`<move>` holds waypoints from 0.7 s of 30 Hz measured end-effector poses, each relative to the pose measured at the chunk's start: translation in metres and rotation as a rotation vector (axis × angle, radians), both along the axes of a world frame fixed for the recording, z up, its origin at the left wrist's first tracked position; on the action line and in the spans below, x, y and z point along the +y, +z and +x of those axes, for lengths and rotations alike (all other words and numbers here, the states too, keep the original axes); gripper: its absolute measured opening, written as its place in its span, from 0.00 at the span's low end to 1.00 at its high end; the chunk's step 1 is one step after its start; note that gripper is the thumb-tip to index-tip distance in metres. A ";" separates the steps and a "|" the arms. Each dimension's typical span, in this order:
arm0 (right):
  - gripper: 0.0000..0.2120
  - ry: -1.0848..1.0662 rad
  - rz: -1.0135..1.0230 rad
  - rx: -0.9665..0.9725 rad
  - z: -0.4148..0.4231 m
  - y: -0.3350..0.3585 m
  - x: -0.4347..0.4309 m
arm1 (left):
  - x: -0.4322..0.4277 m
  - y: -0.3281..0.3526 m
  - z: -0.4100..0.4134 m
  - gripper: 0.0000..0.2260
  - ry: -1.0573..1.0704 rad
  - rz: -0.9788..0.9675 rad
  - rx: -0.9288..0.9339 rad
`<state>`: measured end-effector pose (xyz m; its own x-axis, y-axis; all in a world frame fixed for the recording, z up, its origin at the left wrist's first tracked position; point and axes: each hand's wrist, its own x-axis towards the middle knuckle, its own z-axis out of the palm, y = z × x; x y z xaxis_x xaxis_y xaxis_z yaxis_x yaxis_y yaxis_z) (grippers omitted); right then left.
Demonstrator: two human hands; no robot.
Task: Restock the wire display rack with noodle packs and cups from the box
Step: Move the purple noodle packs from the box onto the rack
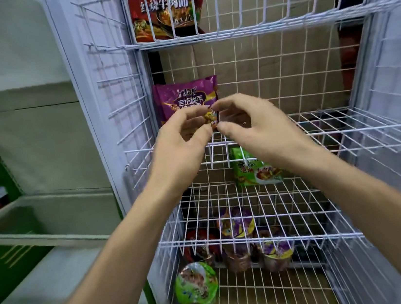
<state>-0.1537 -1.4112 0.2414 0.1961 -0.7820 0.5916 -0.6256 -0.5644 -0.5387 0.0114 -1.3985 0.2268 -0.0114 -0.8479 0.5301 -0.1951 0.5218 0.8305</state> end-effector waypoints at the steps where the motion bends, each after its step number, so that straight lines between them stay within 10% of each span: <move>1: 0.16 0.015 -0.012 -0.012 -0.002 -0.005 0.005 | 0.005 -0.003 -0.001 0.12 -0.012 -0.011 0.020; 8: 0.13 0.014 -0.196 0.000 -0.024 -0.055 0.036 | 0.023 -0.044 -0.014 0.10 -0.088 -0.078 0.007; 21: 0.20 -0.139 0.141 0.319 -0.056 -0.132 -0.006 | -0.036 -0.111 -0.039 0.11 -0.118 0.121 -0.191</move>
